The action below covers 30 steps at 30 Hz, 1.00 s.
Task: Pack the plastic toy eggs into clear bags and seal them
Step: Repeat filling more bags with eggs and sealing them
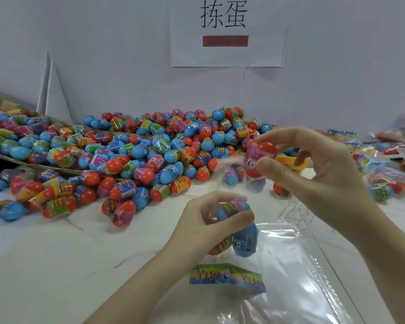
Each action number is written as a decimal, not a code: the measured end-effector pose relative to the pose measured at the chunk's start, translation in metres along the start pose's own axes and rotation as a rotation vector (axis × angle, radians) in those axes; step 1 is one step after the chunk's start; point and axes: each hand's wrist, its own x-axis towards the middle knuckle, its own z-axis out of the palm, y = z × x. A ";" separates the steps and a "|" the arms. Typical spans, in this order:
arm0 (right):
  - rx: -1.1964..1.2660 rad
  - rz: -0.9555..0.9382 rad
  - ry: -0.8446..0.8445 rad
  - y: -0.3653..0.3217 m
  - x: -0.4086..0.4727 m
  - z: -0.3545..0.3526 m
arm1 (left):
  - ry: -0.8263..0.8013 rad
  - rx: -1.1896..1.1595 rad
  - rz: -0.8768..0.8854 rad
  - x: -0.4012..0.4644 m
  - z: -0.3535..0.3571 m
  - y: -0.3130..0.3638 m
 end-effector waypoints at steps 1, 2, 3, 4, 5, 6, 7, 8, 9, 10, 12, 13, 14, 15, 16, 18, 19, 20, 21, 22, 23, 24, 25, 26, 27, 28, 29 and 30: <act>-0.051 -0.011 -0.008 0.000 0.000 0.001 | -0.007 0.013 0.004 0.000 0.000 0.000; -0.081 0.003 -0.024 0.000 -0.001 0.002 | -0.009 0.019 0.010 -0.001 0.000 -0.001; -0.107 0.023 -0.047 0.000 -0.001 0.004 | -0.006 0.016 0.020 -0.001 0.000 -0.002; -0.132 0.037 -0.072 0.001 -0.001 0.005 | -0.006 0.006 0.032 -0.001 -0.001 -0.002; -0.165 0.040 -0.090 0.001 -0.002 0.006 | -0.010 0.000 0.045 -0.001 -0.001 -0.002; -0.210 0.033 -0.095 0.002 -0.002 0.007 | -0.016 -0.002 0.056 -0.001 -0.001 -0.002; -0.267 0.017 -0.090 0.003 -0.002 0.008 | -0.024 0.000 0.061 -0.001 -0.002 -0.002; -0.324 0.003 -0.086 0.004 -0.003 0.007 | -0.028 0.003 0.060 -0.001 -0.002 -0.002; -0.373 -0.007 -0.089 0.005 -0.003 0.006 | -0.028 0.008 0.058 -0.001 -0.002 -0.002; -0.418 -0.015 -0.101 0.005 -0.003 0.005 | -0.023 0.012 0.054 -0.001 -0.002 -0.003; -0.482 -0.034 -0.151 0.007 -0.004 0.001 | -0.019 0.001 0.047 0.000 -0.003 -0.003; -0.496 -0.044 -0.184 0.007 -0.004 -0.001 | -0.023 -0.016 0.041 0.000 -0.003 -0.003; -0.496 -0.048 -0.220 0.007 -0.004 -0.003 | -0.026 -0.033 0.027 0.000 -0.003 -0.003; -0.484 -0.052 -0.257 0.007 -0.004 -0.004 | -0.026 -0.048 0.006 0.001 -0.003 -0.003; -0.468 -0.057 -0.287 0.007 -0.004 -0.005 | -0.022 -0.060 -0.017 0.001 -0.003 -0.002; -0.445 -0.066 -0.338 0.008 -0.004 -0.006 | -0.019 -0.056 -0.038 0.001 -0.003 -0.002; -0.442 -0.069 -0.350 0.009 -0.004 -0.005 | -0.020 -0.038 -0.038 0.000 -0.002 -0.002; -0.445 -0.062 -0.363 0.010 -0.003 -0.005 | -0.025 -0.021 -0.035 -0.001 -0.001 -0.002; -0.446 -0.046 -0.385 0.010 -0.003 -0.005 | -0.031 -0.008 -0.028 -0.001 -0.001 -0.002; -0.451 -0.028 -0.414 0.010 -0.002 -0.005 | -0.035 -0.004 -0.023 -0.002 0.000 -0.001; -0.458 -0.015 -0.444 0.011 -0.002 -0.006 | -0.038 -0.006 -0.019 -0.003 0.001 -0.001; -0.471 -0.009 -0.468 0.011 -0.002 -0.006 | -0.039 -0.010 -0.017 -0.003 0.001 -0.001; -0.478 -0.001 -0.489 0.011 -0.002 -0.007 | -0.039 -0.014 -0.013 -0.003 0.001 -0.001; -0.481 0.011 -0.510 0.010 -0.002 -0.007 | -0.039 -0.017 -0.011 -0.003 0.002 -0.002; -0.481 0.026 -0.532 0.010 -0.002 -0.008 | -0.037 -0.020 -0.009 -0.003 0.002 -0.002; -0.472 0.038 -0.551 0.010 -0.002 -0.008 | -0.032 -0.023 -0.011 -0.003 0.003 -0.001; -0.456 0.043 -0.564 0.010 -0.003 -0.008 | -0.026 -0.026 -0.008 -0.003 0.003 0.000; -0.438 0.063 -0.569 0.009 -0.004 -0.008 | -0.021 -0.035 -0.002 -0.003 0.003 0.000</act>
